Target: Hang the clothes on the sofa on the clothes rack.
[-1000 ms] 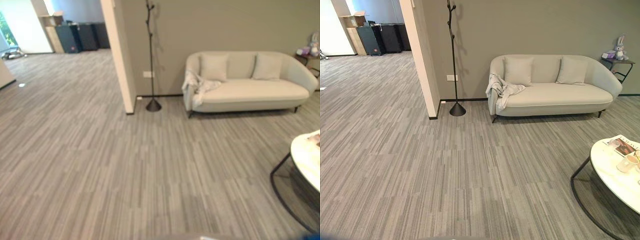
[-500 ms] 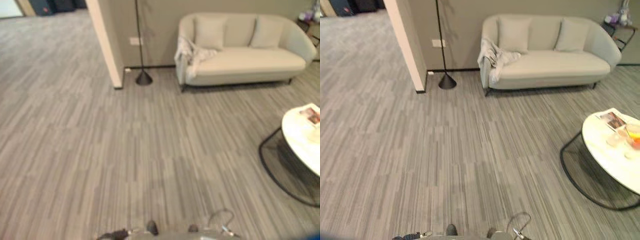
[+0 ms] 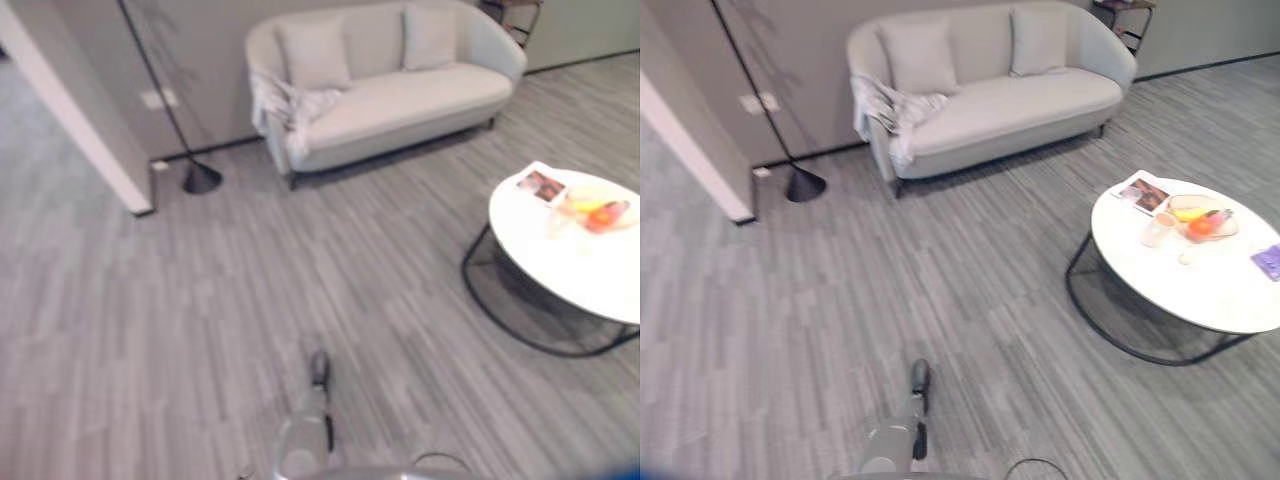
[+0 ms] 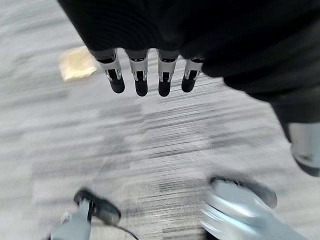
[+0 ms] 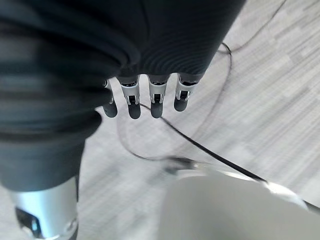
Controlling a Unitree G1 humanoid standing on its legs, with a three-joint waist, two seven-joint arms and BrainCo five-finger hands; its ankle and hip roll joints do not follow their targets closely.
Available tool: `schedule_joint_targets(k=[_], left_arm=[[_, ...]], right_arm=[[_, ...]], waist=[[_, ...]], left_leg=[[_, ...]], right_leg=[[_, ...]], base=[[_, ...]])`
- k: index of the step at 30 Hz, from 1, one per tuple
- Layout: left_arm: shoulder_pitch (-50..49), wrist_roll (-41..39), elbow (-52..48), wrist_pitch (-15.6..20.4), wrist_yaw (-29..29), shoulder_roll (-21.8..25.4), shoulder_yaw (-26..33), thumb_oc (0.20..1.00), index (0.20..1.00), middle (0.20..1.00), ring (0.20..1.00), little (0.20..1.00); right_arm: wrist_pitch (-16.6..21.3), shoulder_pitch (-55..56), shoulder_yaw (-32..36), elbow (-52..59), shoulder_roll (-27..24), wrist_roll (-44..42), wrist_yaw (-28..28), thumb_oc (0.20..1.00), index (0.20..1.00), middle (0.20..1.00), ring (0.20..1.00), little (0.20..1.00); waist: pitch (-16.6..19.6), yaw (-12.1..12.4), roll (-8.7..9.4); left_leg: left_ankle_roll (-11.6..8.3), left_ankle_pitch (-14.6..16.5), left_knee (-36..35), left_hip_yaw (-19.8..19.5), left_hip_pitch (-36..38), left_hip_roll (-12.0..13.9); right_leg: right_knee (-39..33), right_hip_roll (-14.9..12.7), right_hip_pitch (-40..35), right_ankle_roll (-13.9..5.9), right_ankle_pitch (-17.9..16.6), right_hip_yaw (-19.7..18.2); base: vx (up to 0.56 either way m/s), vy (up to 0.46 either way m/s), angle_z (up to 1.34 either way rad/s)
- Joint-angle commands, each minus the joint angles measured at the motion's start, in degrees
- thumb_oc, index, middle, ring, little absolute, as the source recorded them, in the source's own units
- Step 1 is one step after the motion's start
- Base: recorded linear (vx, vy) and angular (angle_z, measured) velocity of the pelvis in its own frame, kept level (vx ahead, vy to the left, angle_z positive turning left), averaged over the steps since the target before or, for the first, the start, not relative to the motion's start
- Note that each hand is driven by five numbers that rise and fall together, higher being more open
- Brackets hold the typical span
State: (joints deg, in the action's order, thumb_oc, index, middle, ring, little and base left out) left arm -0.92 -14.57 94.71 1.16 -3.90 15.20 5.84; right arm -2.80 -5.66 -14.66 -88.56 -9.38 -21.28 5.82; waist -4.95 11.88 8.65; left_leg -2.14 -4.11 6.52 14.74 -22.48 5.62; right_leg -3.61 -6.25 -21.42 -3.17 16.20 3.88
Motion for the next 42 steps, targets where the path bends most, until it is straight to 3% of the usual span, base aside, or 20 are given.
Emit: schedule_joint_targets(k=[1, 2, 3, 4, 7, 9, 11, 13, 15, 18, 20, 22, 23, 24, 25, 27, 31, 33, 35, 42], left_arm=[[0.12, 0.13, -4.95, -0.22, -0.02, 0.5, -6.12, 1.0, 1.0, 1.0, 1.0, 1.0], [0.32, 0.83, -5.44, 0.01, -0.47, 0.65, -6.78, 1.0, 1.0, 1.0, 1.0, 1.0], [0.54, 1.12, -6.44, 0.2, -0.93, 1.1, -7.66, 1.0, 1.0, 1.0, 1.0, 1.0], [1.58, 1.31, -8.57, 0.44, 0.05, 1.23, -9.01, 1.0, 1.0, 1.0, 1.0, 1.0], [3.07, 3.05, -12.03, 1.16, 1.23, 0.93, -11.95, 1.0, 1.0, 1.0, 1.0, 1.0], [4.28, 4.41, -13.6, 1.43, 1.99, 0.19, -13.79, 1.0, 1.0, 1.0, 1.0, 1.0], [5.61, 5.82, -12.73, 1.6, 3.29, -0.97, -14.98, 1.0, 1.0, 1.0, 1.0, 1.0], [8.18, 3.72, -11.2, 1.52, 4.57, -1.65, -13.02, 1.0, 1.0, 1.0, 1.0, 1.0], [9.16, 3.84, -11.27, 1.71, 4.78, -2.25, -12.67, 1.0, 1.0, 1.0, 1.0, 1.0], [9.01, 7.91, -11.66, 2.08, 5.16, -2.98, -14.31, 1.0, 1.0, 1.0, 1.0, 1.0], [8.48, 7.41, -12.45, 2.02, 5.57, -3.54, -15.02, 1.0, 1.0, 1.0, 1.0, 1.0], [7.27, 6.45, -12.73, 1.9, 4.8, -3.54, -15.06, 1.0, 1.0, 1.0, 1.0, 1.0], [6.73, 5.18, -14.67, 1.94, 5.38, -2.91, -15.68, 1.0, 1.0, 1.0, 1.0, 1.0], [6.7, 5.16, -14.74, 1.89, 5.38, -2.87, -15.73, 1.0, 1.0, 1.0, 1.0, 1.0], [6.99, 4.23, -18.07, 2.56, 5.44, -2.26, -16.96, 1.0, 1.0, 1.0, 1.0, 1.0], [6.74, 3.55, -19.75, 2.88, 5.78, -1.85, -17.36, 1.0, 1.0, 1.0, 1.0, 1.0], [4.61, -0.28, -22.52, 4.1, 5.84, -2.28, -15.68, 1.0, 1.0, 1.0, 1.0, 1.0], [3.96, 0.03, -22.2, 4.36, 5.54, -2.92, -15.51, 1.0, 1.0, 1.0, 1.0, 1.0], [3.98, 0.3, -19.87, 4.11, 5.6, -3.55, -14.97, 1.0, 1.0, 1.0, 1.0, 1.0], [1.73, -0.08, -14.09, 2.86, 5.37, -2.49, -10.05, 1.0, 1.0, 1.0, 1.0, 1.0]], right_arm=[[1.1, -1.81, 3.83, 3.81, -0.8, 1.2, 0.28, 1.0, 1.0, 1.0, 1.0, 1.0], [1.16, -1.43, 3.62, 4.22, -0.61, 1.37, 0.71, 1.0, 1.0, 1.0, 1.0, 1.0], [2.13, -2.05, 2.16, 7.21, -1.13, 2.66, -0.05, 1.0, 1.0, 1.0, 1.0, 1.0], [2.7, -3.32, -0.79, 12.92, -1.39, 6.37, -1.29, 1.0, 1.0, 1.0, 1.0, 1.0], [3.08, -3.42, -5.39, 24.05, -1.73, 10.13, -1.55, 1.0, 1.0, 1.0, 1.0, 1.0], [3.15, -2.96, -5.84, 31.02, -2.75, 10.73, -2.42, 1.0, 1.0, 1.0, 1.0, 1.0], [3.02, -3.58, -6.1, 33.91, -3.57, 11.06, -3.25, 1.0, 1.0, 1.0, 1.0, 1.0], [2.72, -4.31, -6.36, 34.76, -3.24, 11.08, -3.26, 1.0, 1.0, 1.0, 1.0, 1.0], [2.38, -4.75, -7.17, 35.58, -2.99, 11.79, -2.96, 1.0, 1.0, 1.0, 1.0, 1.0], [1.89, -4.29, -7.16, 33.09, -2.97, 13.14, -2.19, 1.0, 1.0, 1.0, 1.0, 1.0], [1.53, -4.0, -5.95, 28.97, -2.7, 10.96, -2.1, 1.0, 1.0, 1.0, 1.0, 1.0], [1.24, -3.75, -4.95, 25.56, -2.41, 8.18, -2.4, 1.0, 1.0, 1.0, 1.0, 1.0], [1.59, -4.1, -4.38, 23.82, -2.96, 6.83, -3.38, 1.0, 1.0, 1.0, 1.0, 1.0], [1.6, -4.11, -4.33, 23.79, -2.93, 6.83, -3.39, 1.0, 1.0, 1.0, 1.0, 1.0], [1.89, -5.22, -3.76, 21.62, -3.87, 7.22, -5.44, 1.0, 1.0, 1.0, 1.0, 1.0], [1.94, -6.05, -3.59, 21.11, -4.26, 7.4, -6.05, 1.0, 1.0, 1.0, 1.0, 1.0], [2.6, -6.04, -3.78, 20.12, -5.47, 8.59, -5.6, 1.0, 1.0, 1.0, 1.0, 1.0], [2.88, -5.05, -4.17, 20.36, -5.8, 9.5, -5.23, 1.0, 1.0, 1.0, 1.0, 1.0], [3.08, -4.9, -4.72, 20.75, -5.74, 11.08, -5.21, 1.0, 1.0, 1.0, 1.0, 1.0], [3.14, -5.19, -6.62, 24.36, -3.77, 12.41, -4.6, 1.0, 1.0, 1.0, 1.0, 1.0]], waist=[[-0.12, 4.32, -1.86], [0.25, 4.98, -1.03], [0.79, 5.1, -1.34], [0.42, 3.19, -5.63], [-3.2, -3.8, -10.42], [-5.41, -7.73, -11.18], [-6.48, -9.74, -10.71], [-7.04, -11.04, -10.12], [-6.72, -10.98, -9.53], [-5.77, -13.41, -9.68], [-3.76, -15.02, -9.57], [-2.1, -14.0, -10.32], [-2.06, -11.97, -9.53], [-1.97, -11.93, -9.72], [-3.5, -8.9, -6.92], [-4.27, -7.42, -6.49], [-4.39, -2.21, -6.65], [-3.46, -0.79, -8.03], [-3.25, 0.5, -8.77], [-0.9, 2.75, -6.8]], left_leg=[[-0.73, -8.64, 10.94, -2.83, -12.78, 2.01], [0.53, -6.13, 11.89, -1.99, -11.46, 0.52], [4.01, -0.78, 10.84, -1.34, -5.99, -3.16], [6.62, 1.01, 4.91, -2.82, 3.34, -4.98], [7.28, 2.64, -1.17, -8.2, 16.07, -7.65], [6.61, 4.84, -2.98, -11.69, 22.13, -9.03], [5.39, 7.2, -5.43, -14.56, 26.79, -9.88], [2.87, 10.39, -9.28, -16.57, 33.73, -9.15], [1.38, 13.73, -10.27, -16.88, 37.99, -7.67], [-0.62, 18.8, -8.56, -17.26, 48.2, -3.55], [-2.31, 12.75, -1.73, -17.79, 48.48, -0.64], [-5.29, 1.08, 11.59, -14.38, 42.82, 2.43], [-5.58, -9.86, 31.33, -10.12, 32.0, 7.14], [-5.66, -9.61, 31.84, -10.24, 31.64, 7.43], [-2.73, -4.71, 41.81, -7.57, 21.65, 8.45], [-2.59, -3.04, 41.98, -5.64, 17.73, 9.35], [-0.59, -2.0, 16.35, -3.63, 11.17, 2.24], [-1.36, -4.83, -0.52, -4.48, 12.17, 0.9], [-2.95, -7.65, -7.18, -6.77, 9.19, 0.31], [-1.32, -6.38, 0.28, -5.62, 8.32, -0.21]], right_leg=[[9.96, -0.38, -1.52, -2.77, -8.31, -0.55], [15.47, -0.65, -1.03, -4.26, -13.71, 0.34], [28.72, -2.4, 3.99, -8.07, -28.74, 2.34], [41.97, -3.25, 14.83, -6.36, -33.9, 4.88], [46.96, -1.39, 29.28, -3.69, -21.71, 7.05], [36.92, -2.04, 33.77, -2.86, -19.17, 8.31], [21.74, -4.04, 36.51, -3.42, -20.91, 8.96], [5.2, -6.23, 39.0, -6.38, -25.78, 11.69], [-1.17, -8.77, 40.2, -8.37, -27.24, 16.68], [4.68, -11.17, 41.16, -10.13, -30.5, 19.16], [12.74, -11.02, 42.05, -7.63, -29.97, 16.44], [13.53, -9.03, 38.54, -4.58, -26.82, 17.98], [10.65, -3.92, 30.79, -0.57, -22.36, 19.09], [10.57, -3.64, 30.87, -0.43, -22.35, 19.2], [6.96, -1.62, 24.6, 1.43, -19.63, 18.7], [5.99, -1.03, 22.36, 1.62, -19.01, 17.75], [3.03, -0.13, 16.59, 0.09, -18.0, 13.67], [1.12, 1.6, 12.32, -0.73, -16.08, 13.86], [0.85, 3.21, 8.97, -0.41, -13.76, 13.06], [6.13, 2.52, 4.52, -0.53, -7.67, 11.1]], base=[[0.55, 0.184, 0.11], [0.89, 0.37, 0.31], [1.38, 0.665, 0.5], [1.35, 0.695, 0.85], [0.76, 0.322, 0.79], [0.63, 0.026, 1.24], [0.66, -0.096, 1.89], [0.71, -0.145, 1.67], [0.83, -0.213, 1.07], [1.15, -0.246, 1.03], [1.03, -0.265, 0.75], [0.94, -0.419, 1.0], [0.76, -0.433, 0.51], [1.02, -0.668, -0.08], [0.48, -0.326, -0.61], [0.48, -0.225, -0.79], [0.54, 0.105, -0.96], [0.6, 0.124, -1.0], [0.56, 0.068, -1.1], [0.46, 0.086, -0.27]])
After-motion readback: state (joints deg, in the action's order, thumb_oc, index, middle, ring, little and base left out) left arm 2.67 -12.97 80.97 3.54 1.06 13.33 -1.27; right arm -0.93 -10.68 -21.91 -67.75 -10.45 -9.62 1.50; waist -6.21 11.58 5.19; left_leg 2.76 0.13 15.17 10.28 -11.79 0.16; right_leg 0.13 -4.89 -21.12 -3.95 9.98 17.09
